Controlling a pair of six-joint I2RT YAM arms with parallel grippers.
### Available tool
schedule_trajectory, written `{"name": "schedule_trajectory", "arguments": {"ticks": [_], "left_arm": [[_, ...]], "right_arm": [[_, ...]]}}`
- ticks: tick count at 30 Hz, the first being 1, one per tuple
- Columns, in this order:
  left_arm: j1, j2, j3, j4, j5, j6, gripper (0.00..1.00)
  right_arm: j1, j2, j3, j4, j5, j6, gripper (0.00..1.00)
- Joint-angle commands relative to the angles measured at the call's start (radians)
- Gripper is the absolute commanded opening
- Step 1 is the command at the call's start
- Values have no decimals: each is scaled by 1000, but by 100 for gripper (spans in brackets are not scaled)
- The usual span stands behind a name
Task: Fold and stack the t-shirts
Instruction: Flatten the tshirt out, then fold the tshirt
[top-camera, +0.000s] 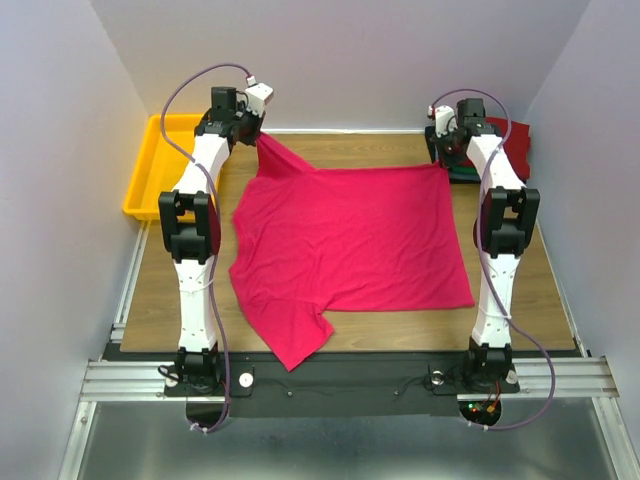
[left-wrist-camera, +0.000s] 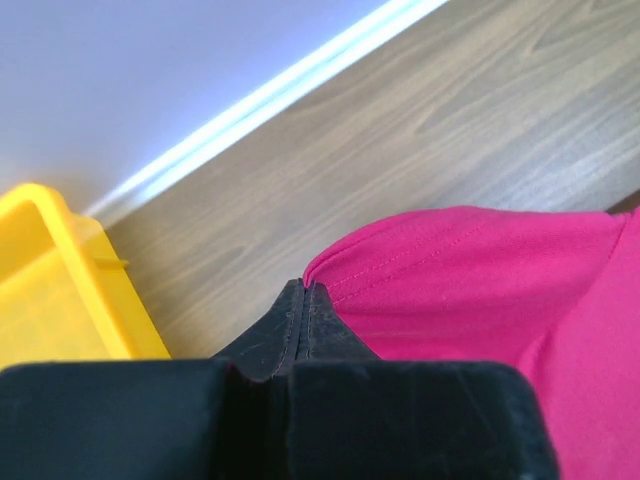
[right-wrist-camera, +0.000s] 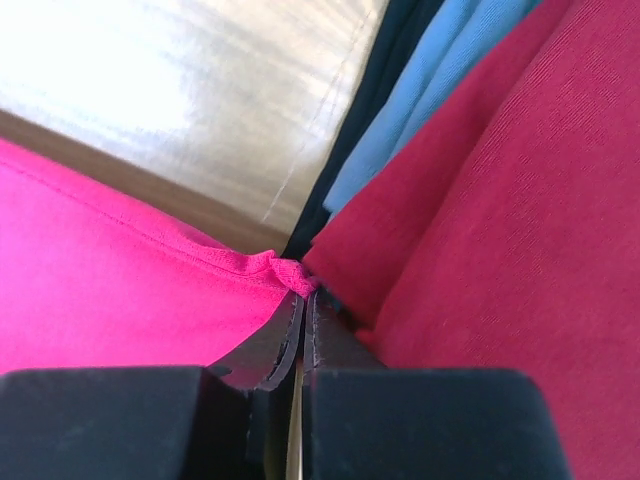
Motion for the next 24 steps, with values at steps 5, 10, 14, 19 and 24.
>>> {"name": "schedule_trajectory", "arguments": {"ticks": [5, 10, 14, 19, 24], "left_arm": [[4, -8, 90, 129, 6, -13, 0], [5, -114, 24, 91, 27, 13, 0], [5, -235, -116, 57, -7, 71, 0], [2, -397, -300, -1, -53, 83, 0], [-16, -566, -501, -24, -60, 93, 0]], "right_arm": [[-10, 9, 78, 64, 27, -7, 0], [-10, -66, 18, 67, 1, -28, 1], [-10, -146, -64, 67, -22, -53, 1], [-10, -252, -192, 66, -66, -70, 0], [-10, -323, -293, 66, -86, -110, 1]]}}
